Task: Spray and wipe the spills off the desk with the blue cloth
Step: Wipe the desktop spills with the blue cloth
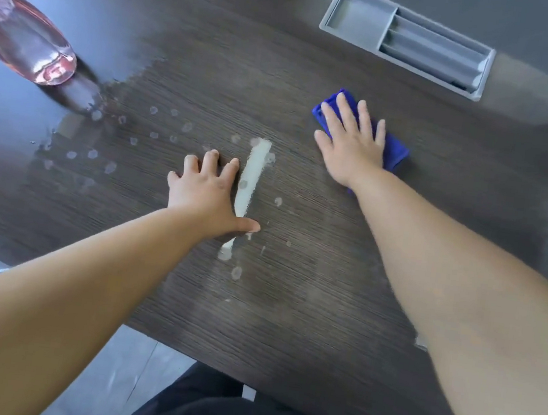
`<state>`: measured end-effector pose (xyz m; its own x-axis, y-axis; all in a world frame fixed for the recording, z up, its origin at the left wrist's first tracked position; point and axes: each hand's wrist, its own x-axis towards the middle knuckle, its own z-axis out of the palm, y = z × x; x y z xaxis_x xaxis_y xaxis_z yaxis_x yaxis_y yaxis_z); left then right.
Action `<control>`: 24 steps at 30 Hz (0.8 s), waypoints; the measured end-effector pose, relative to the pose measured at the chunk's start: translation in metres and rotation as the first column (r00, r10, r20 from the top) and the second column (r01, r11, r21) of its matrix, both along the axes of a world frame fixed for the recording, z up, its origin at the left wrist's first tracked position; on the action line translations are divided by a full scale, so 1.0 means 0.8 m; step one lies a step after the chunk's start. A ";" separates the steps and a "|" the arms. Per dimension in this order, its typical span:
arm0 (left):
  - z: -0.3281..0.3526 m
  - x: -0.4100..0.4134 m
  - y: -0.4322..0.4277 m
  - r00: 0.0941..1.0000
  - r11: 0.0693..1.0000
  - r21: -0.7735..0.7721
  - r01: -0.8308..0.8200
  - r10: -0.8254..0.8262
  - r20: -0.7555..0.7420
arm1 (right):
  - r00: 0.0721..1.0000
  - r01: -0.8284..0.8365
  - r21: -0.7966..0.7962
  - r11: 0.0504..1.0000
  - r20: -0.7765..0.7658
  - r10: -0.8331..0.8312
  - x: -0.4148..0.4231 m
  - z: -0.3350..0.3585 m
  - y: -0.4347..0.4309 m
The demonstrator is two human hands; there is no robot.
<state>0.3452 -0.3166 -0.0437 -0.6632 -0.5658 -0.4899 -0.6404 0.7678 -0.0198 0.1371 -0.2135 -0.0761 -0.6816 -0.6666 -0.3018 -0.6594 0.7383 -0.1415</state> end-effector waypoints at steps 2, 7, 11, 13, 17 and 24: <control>0.000 -0.001 -0.001 1.000 1.000 -0.002 0.010 -0.010 0.002 | 0.993 0.116 0.021 0.993 -0.014 -0.116 0.032 0.002 -0.037; 0.010 0.005 -0.009 0.999 0.996 0.083 0.030 -0.028 -0.019 | 0.877 -0.479 -0.025 0.877 0.022 0.480 0.079 0.008 -0.030; 0.027 0.002 -0.050 0.996 0.962 0.271 -0.022 0.046 -0.082 | 0.951 -0.307 -0.021 0.952 0.031 0.307 0.014 0.006 -0.043; 0.028 0.005 -0.067 0.994 0.965 0.261 -0.040 0.064 -0.085 | 0.999 -0.039 -0.006 0.999 0.009 0.039 0.022 -0.001 -0.073; 0.019 0.026 -0.085 0.995 0.989 0.128 -0.080 0.087 -0.050 | 0.989 -0.150 -0.004 0.989 -0.008 0.150 0.095 0.000 -0.113; 0.002 0.034 -0.081 0.999 0.997 0.072 0.021 -0.024 0.035 | 0.946 -0.324 -0.029 0.946 0.007 0.324 0.023 0.001 -0.119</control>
